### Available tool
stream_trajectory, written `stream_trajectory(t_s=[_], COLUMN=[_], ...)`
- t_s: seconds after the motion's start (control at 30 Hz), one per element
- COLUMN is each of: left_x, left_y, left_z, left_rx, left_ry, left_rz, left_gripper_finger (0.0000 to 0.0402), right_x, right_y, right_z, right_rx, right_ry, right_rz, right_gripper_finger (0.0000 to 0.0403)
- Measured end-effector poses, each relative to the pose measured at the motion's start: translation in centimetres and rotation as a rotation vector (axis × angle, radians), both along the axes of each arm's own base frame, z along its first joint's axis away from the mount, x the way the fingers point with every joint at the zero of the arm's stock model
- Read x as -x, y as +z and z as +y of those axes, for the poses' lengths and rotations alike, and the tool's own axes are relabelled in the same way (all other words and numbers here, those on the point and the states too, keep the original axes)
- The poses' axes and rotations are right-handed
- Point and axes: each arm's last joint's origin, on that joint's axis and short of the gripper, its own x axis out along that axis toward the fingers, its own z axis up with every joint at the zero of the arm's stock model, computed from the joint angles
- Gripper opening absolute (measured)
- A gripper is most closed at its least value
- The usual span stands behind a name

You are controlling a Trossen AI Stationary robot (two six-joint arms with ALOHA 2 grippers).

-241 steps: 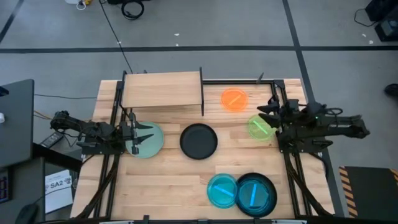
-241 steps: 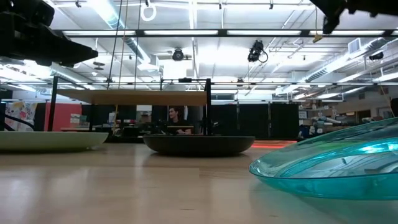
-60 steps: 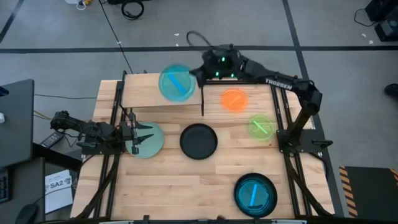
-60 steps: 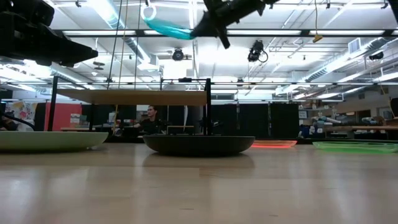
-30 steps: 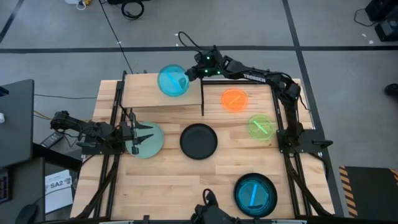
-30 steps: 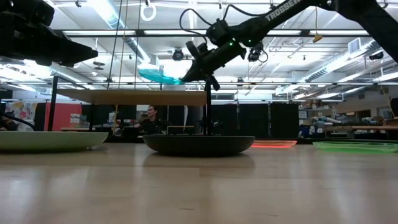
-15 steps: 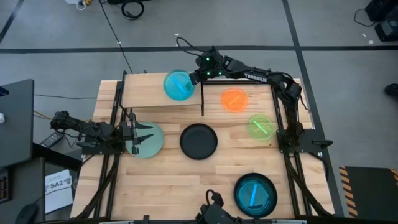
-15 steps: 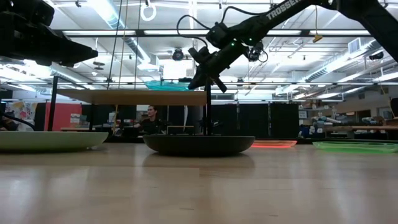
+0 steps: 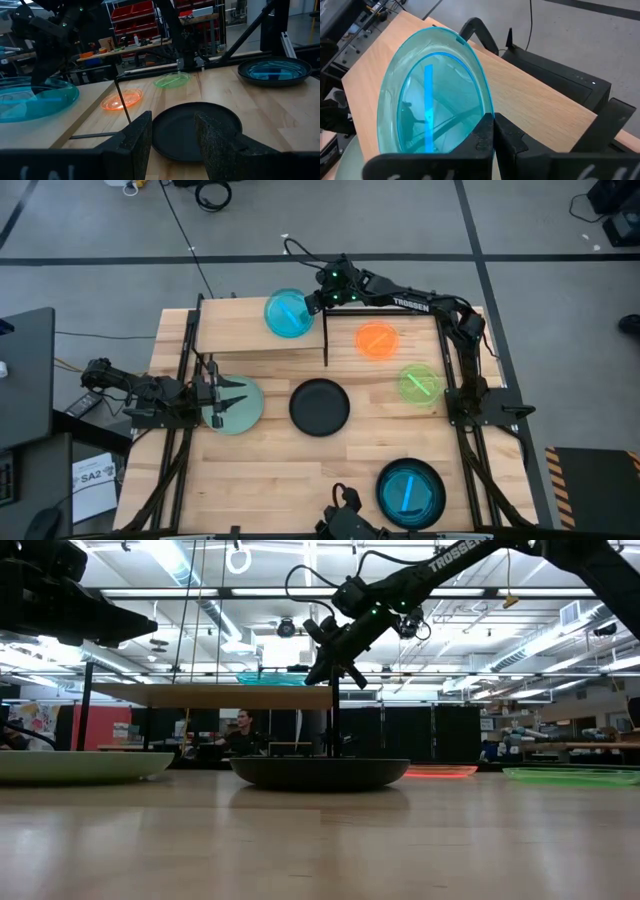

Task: Place and stack plates onto a shelf
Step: Put the left blue plate on the shelf

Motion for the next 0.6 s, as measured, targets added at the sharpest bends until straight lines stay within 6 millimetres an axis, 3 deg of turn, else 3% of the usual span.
stream_trajectory(t_s=[0.6], left_x=[0.0], left_y=[0.0], left_z=[0.0], left_rx=[0.0], left_ry=[0.0], left_rz=[0.0], left_gripper_finger=[0.0155], right_x=[0.08], right_y=[-0.02], right_z=[-0.16], right_rx=[0.028], right_ry=[-0.04], right_rz=[0.018], right_gripper_finger=[0.0038])
